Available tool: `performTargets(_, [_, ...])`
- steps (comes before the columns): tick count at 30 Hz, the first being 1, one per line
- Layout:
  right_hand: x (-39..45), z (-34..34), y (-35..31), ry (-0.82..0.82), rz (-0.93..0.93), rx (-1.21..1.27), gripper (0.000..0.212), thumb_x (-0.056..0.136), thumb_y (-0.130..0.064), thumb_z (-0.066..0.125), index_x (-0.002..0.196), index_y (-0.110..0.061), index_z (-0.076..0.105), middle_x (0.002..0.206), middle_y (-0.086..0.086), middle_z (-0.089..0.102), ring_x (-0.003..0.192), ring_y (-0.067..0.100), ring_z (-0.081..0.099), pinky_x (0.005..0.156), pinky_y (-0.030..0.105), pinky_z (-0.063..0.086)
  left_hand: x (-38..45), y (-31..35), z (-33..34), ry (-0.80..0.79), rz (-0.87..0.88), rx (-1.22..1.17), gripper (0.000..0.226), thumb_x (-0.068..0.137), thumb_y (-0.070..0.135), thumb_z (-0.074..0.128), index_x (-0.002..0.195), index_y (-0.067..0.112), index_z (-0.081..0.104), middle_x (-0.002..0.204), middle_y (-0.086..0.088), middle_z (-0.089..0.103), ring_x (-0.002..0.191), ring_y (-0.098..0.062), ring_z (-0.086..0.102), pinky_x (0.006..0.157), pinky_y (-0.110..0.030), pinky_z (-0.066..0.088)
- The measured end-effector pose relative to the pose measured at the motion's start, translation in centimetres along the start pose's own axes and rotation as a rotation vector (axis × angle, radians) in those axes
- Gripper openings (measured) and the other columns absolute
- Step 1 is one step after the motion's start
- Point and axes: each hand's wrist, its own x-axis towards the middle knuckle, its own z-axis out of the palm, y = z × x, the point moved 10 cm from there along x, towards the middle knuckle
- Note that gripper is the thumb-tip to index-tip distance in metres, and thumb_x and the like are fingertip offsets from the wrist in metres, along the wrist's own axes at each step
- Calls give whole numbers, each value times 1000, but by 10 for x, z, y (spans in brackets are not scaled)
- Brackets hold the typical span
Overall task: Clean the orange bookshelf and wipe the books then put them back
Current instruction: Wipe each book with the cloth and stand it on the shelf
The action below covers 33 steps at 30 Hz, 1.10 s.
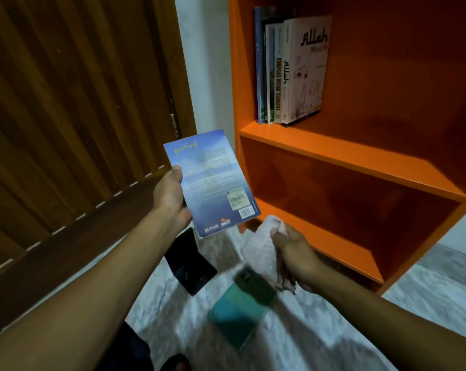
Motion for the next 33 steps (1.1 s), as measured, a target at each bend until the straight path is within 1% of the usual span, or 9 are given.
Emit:
performTargets(3, [2, -8, -3, 93, 182, 376, 22, 107, -21, 40, 117, -15, 59, 102, 12, 74, 88, 26, 72, 73, 34, 56, -3, -14, 3, -37, -54, 84, 27, 104, 35, 47, 112, 18, 65, 115, -12, 73, 102, -36, 70, 91, -60, 52])
performTargets(6, [-3, 6, -11, 0, 295, 614, 30, 106, -28, 42, 125, -12, 59, 109, 16, 74, 93, 33, 73, 77, 44, 58, -11, -27, 14, -80, -63, 172, 30, 104, 35, 46, 118, 17, 65, 110, -12, 75, 98, -36, 72, 87, -59, 55])
performTargets(12, [-18, 25, -40, -148, 128, 574, 28, 96, -6, 57, 124, -1, 63, 113, 18, 72, 92, 32, 72, 72, 38, 60, -14, -26, 26, -51, 182, 478, 27, 105, 27, 45, 120, 13, 62, 116, -14, 70, 93, -28, 70, 76, -39, 56])
performTargets(17, [-18, 16, -61, -43, -64, 473, 21, 95, 4, 55, 112, -8, 58, 107, 15, 73, 85, 26, 73, 64, 30, 56, -32, -12, 53, -124, 636, 1105, 71, 100, 27, 55, 158, 22, 13, 164, -3, 17, 148, -21, 24, 120, -42, 26])
performTargets(21, [-23, 12, -68, 53, -300, -56, 21, 95, -9, 61, 108, -24, 57, 96, 2, 66, 84, 19, 65, 65, 32, 52, -45, -42, 71, -326, 437, 923, 82, 99, 37, 56, 156, 40, -4, 150, -1, 40, 112, -17, 58, 99, -43, 53])
performTargets(24, [-33, 28, -72, 28, -471, -357, 18, 94, -17, 62, 107, -29, 57, 92, -11, 56, 80, 6, 50, 66, 18, 36, -39, -49, 55, -171, 361, 796, 87, 99, 28, 55, 153, 42, -11, 130, -4, 57, 103, -29, 65, 90, -51, 57])
performTargets(27, [-37, 34, -75, 67, -555, -555, 28, 86, -17, 67, 108, -30, 55, 95, -13, 46, 90, 10, 43, 69, 23, 31, -32, -47, 39, -36, 354, 705, 69, 97, 12, 48, 153, 28, 11, 102, -10, 62, 89, -25, 65, 85, -50, 57])
performTargets(31, [-33, 38, -77, -43, -472, -505, 27, 85, -32, 73, 108, -29, 60, 99, -7, 52, 87, 4, 52, 70, 20, 43, -25, -38, 31, 21, 386, 639, 52, 100, 10, 47, 146, 22, 28, 121, -7, 61, 106, -27, 63, 95, -48, 53])
performTargets(33, [-26, 24, -78, -29, -308, -233, 17, 88, -15, 72, 102, -20, 64, 93, -3, 63, 71, -2, 57, 58, 8, 42, -21, -33, 29, 19, 397, 612, 50, 99, 10, 49, 144, 24, 33, 127, -8, 62, 110, -28, 64, 97, -51, 52])
